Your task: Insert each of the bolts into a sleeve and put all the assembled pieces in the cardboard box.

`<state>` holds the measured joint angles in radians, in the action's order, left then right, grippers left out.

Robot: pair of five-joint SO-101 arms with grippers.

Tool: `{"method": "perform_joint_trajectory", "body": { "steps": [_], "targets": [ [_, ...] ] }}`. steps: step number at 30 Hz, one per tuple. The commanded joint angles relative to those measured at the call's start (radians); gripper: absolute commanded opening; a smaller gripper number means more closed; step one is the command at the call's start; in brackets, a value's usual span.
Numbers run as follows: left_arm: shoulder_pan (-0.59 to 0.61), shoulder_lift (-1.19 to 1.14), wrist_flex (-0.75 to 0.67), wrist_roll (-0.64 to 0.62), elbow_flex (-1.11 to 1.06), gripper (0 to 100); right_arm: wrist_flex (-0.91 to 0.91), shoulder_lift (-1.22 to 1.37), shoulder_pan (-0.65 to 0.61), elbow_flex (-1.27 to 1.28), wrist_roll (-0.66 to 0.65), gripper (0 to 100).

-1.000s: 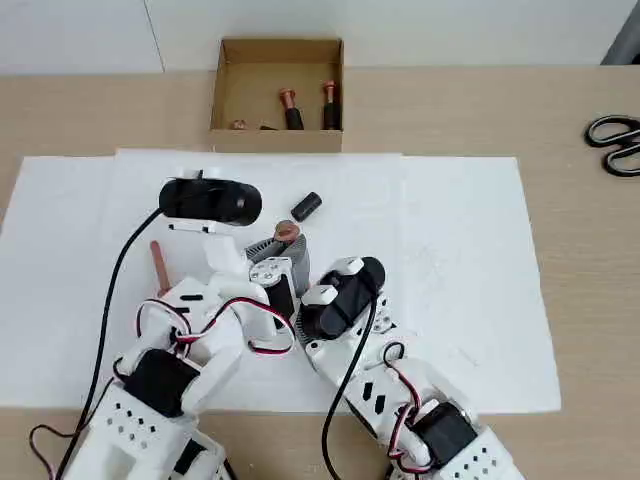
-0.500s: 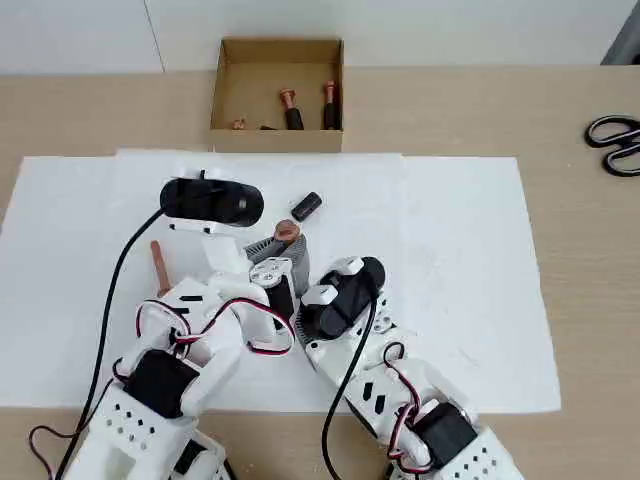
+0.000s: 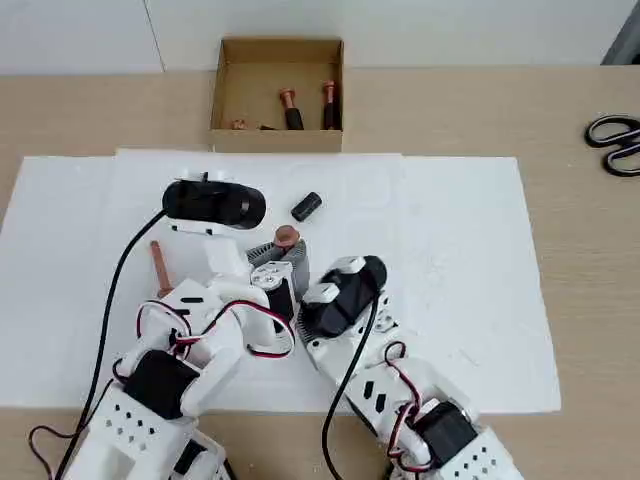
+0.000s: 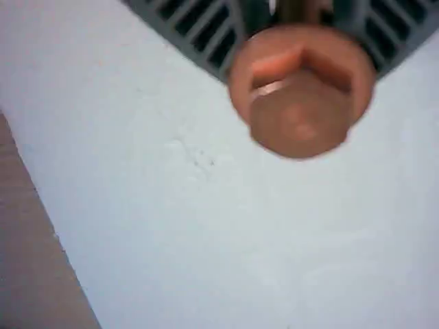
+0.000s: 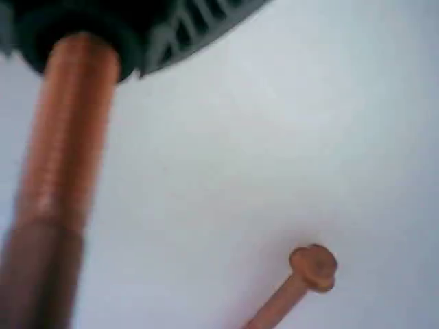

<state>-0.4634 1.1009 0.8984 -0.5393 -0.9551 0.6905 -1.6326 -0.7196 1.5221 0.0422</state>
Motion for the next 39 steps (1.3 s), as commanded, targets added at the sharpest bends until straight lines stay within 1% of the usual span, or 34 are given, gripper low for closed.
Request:
{"method": "perform_joint_trajectory", "body": {
  "steps": [1, 7, 12, 22, 26, 30, 35, 39],
  "targets": [
    [0.003, 0.023, 0.002, 0.011, 0.002, 1, -0.028, -0.021, 0.016, -0.035, -0.009, 0.4],
    [0.002, 0.020, -0.006, 0.011, -0.008, 1, -0.025, -0.021, 0.016, -0.051, -0.008, 0.4],
    [0.002, 0.025, -0.054, 0.011, -0.056, 1, -0.025, -0.021, 0.015, -0.051, -0.008, 0.4],
    [0.002, 0.020, -0.046, 0.009, -0.064, 1, -0.024, -0.021, -0.004, -0.054, -0.008, 0.4],
    [-0.046, 0.023, -0.048, 0.009, -0.093, 1, -0.024, -0.021, -0.004, -0.054, -0.008, 0.4],
    [-0.057, 0.023, -0.044, 0.011, -0.094, 1, -0.024, -0.021, -0.002, -0.054, -0.008, 0.4],
    [-0.060, 0.023, 0.002, 0.011, -0.094, 1, -0.024, -0.021, -0.002, -0.054, -0.008, 0.4],
    [-0.064, 0.021, 0.011, 0.014, -0.097, 1, -0.024, -0.021, -0.002, -0.054, -0.008, 0.4]
  ]
}}
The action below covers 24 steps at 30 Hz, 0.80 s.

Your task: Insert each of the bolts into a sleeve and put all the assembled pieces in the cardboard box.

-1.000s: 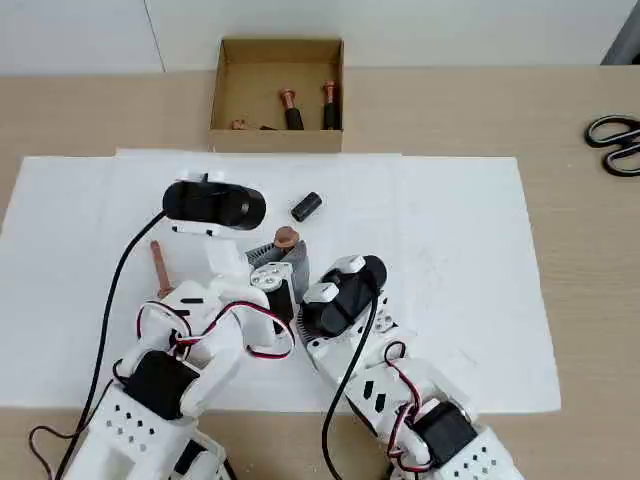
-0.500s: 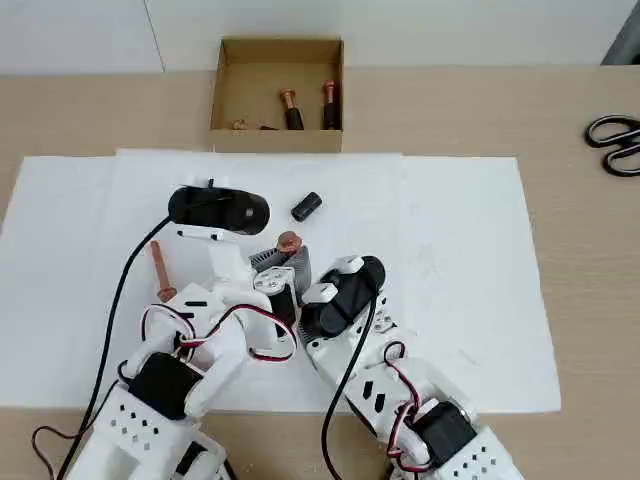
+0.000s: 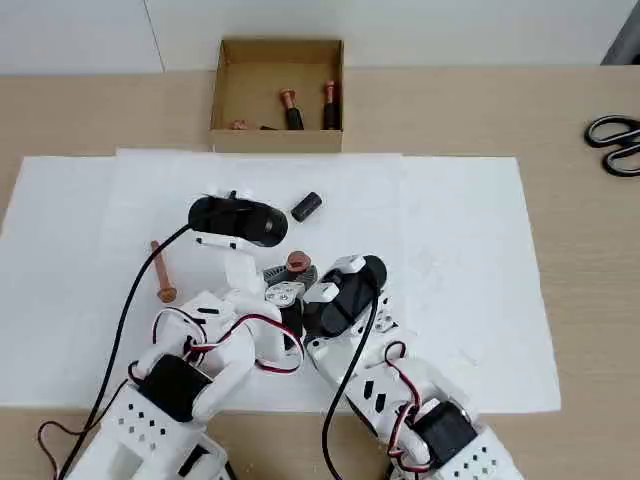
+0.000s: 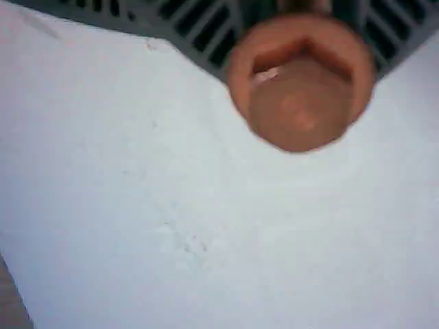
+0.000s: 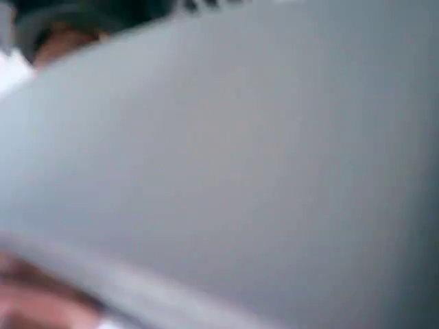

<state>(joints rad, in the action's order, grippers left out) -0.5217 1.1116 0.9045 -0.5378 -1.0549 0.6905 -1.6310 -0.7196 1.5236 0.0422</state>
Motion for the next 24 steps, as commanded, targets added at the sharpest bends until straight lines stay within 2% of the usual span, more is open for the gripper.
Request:
{"method": "perform_joint_trajectory", "body": {
  "steps": [1, 11, 18, 20, 24],
  "targets": [
    [-0.006, 0.011, 0.009, 0.014, -0.002, 1, -0.024, -0.022, -0.002, -0.055, -0.008, 0.4],
    [-0.008, 0.015, 0.017, 0.052, -0.082, 1, -0.024, -0.022, -0.002, -0.055, -0.008, 0.4],
    [-0.054, 0.015, 0.023, 0.057, -0.084, 1, -0.021, -0.022, -0.002, -0.055, -0.008, 0.4],
    [-0.028, 0.015, 0.003, 0.071, -0.073, 5, -0.021, -0.022, -0.002, -0.054, -0.008, 0.4],
    [0.003, 0.017, 0.048, 0.060, -0.059, 22, -0.019, -0.022, -0.002, -0.054, -0.008, 0.4]
  ]
}}
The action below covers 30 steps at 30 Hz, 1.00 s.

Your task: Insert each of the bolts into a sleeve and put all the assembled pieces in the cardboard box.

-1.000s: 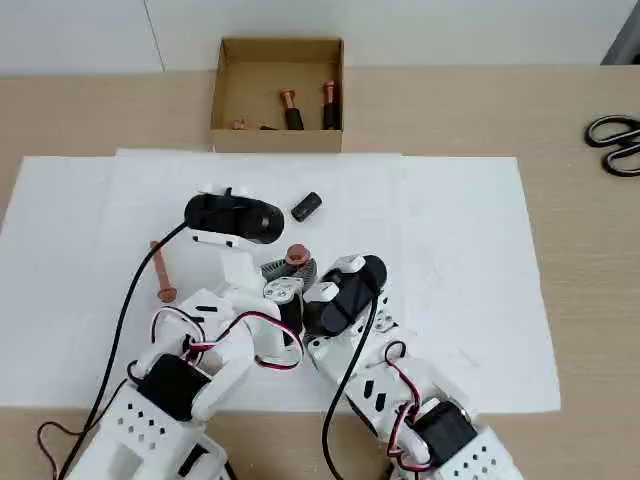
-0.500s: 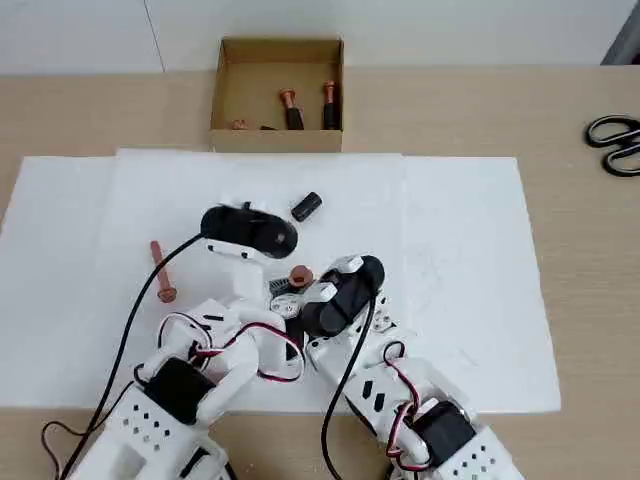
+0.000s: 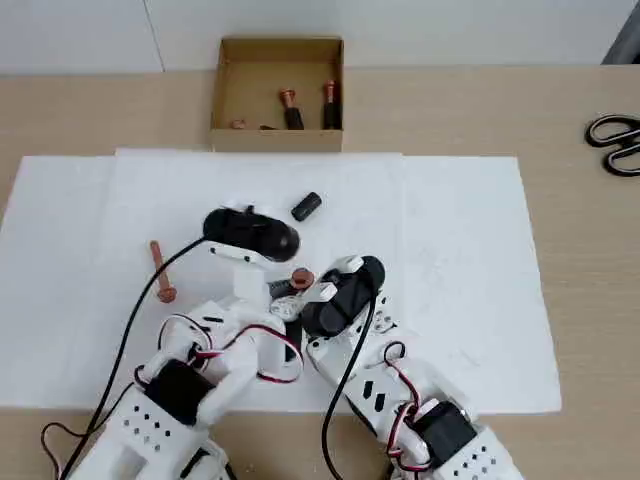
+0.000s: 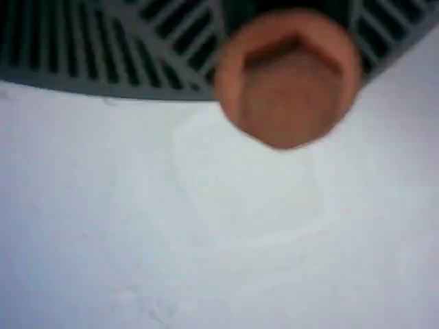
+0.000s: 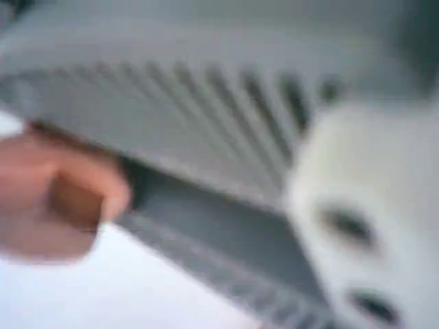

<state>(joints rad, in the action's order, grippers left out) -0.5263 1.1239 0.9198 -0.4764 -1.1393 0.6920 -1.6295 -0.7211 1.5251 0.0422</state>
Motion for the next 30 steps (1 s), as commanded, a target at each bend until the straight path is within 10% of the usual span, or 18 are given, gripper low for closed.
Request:
{"method": "perform_joint_trajectory", "body": {
  "steps": [1, 22, 30],
  "targets": [
    [0.008, 0.005, 0.046, -0.020, 0.036, 24, -0.021, -0.024, -0.001, -0.055, -0.008, 0.4],
    [0.164, 0.005, 0.336, -0.032, 0.331, 26, -0.021, -0.015, 0.122, -0.054, -0.008, 0.4],
    [0.404, 0.005, 0.399, 0.087, 0.332, 26, -0.019, -0.002, 0.317, -0.055, -0.008, 0.4]
  ]
}}
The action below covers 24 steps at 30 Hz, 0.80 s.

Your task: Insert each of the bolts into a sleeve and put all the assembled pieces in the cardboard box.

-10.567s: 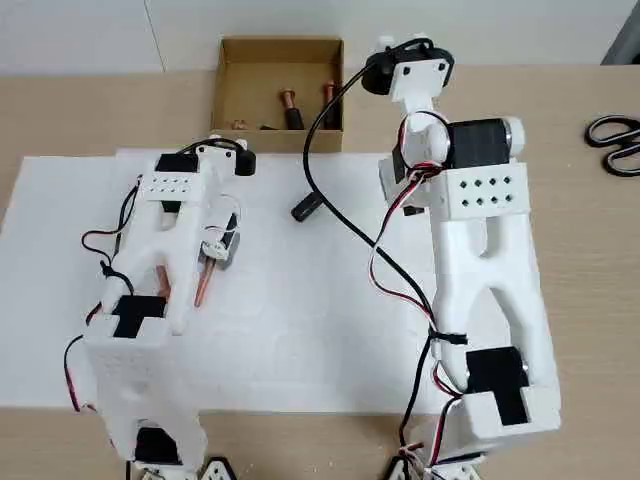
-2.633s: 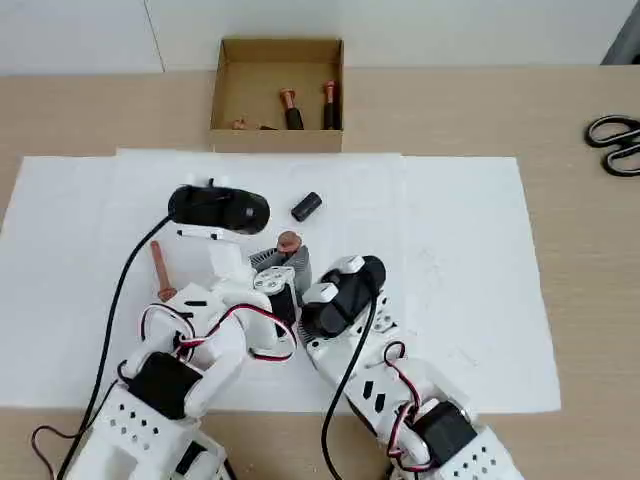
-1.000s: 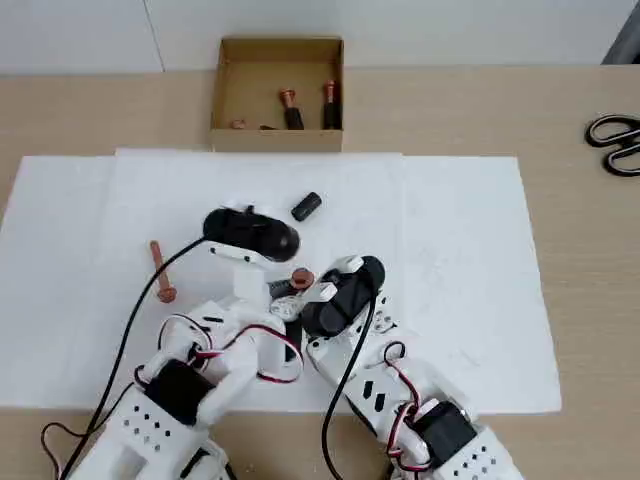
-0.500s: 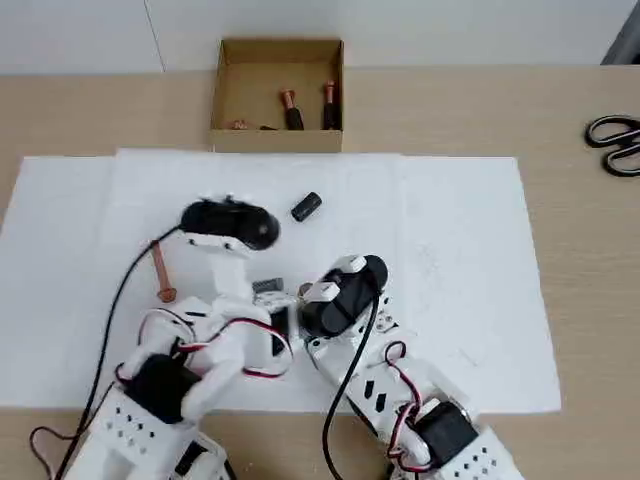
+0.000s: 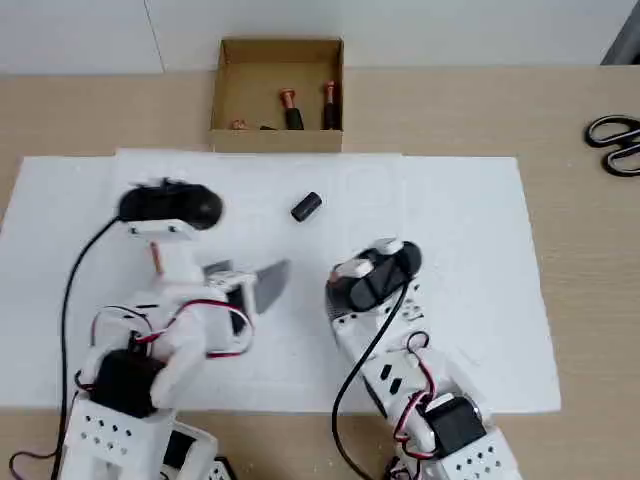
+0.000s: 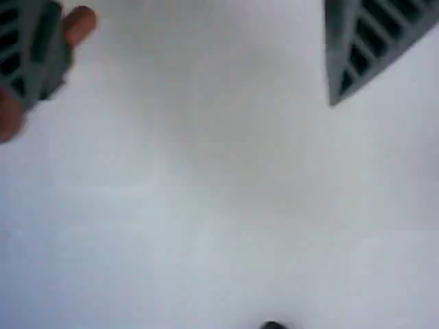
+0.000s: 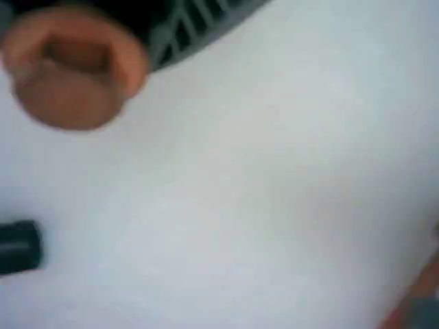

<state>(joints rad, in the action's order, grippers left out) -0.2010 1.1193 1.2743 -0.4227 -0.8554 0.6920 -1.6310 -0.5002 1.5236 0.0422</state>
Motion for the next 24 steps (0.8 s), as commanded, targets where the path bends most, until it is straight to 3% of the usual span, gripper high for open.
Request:
{"method": "perform_joint_trajectory", "body": {
  "steps": [1, 5, 12, 16, 24],
  "targets": [
    [0.107, 0.009, 0.069, 0.049, 0.048, 26, -0.019, 0.018, 0.140, -0.057, -0.006, 0.4],
    [0.209, 0.009, 0.160, 0.130, 0.050, 26, 0.048, 0.168, 0.265, -0.232, -0.009, 0.4],
    [0.307, 0.009, 0.166, 0.354, 0.050, 26, 0.148, 0.720, 0.268, -0.873, -0.014, 0.4],
    [0.310, 0.009, 0.166, 0.358, 0.048, 26, 0.133, 1.098, 0.268, -1.221, -0.009, 0.4],
    [0.310, 0.009, 0.166, 0.358, 0.047, 26, -0.116, 1.732, 0.268, -1.803, -0.008, 0.4]
  ]
}}
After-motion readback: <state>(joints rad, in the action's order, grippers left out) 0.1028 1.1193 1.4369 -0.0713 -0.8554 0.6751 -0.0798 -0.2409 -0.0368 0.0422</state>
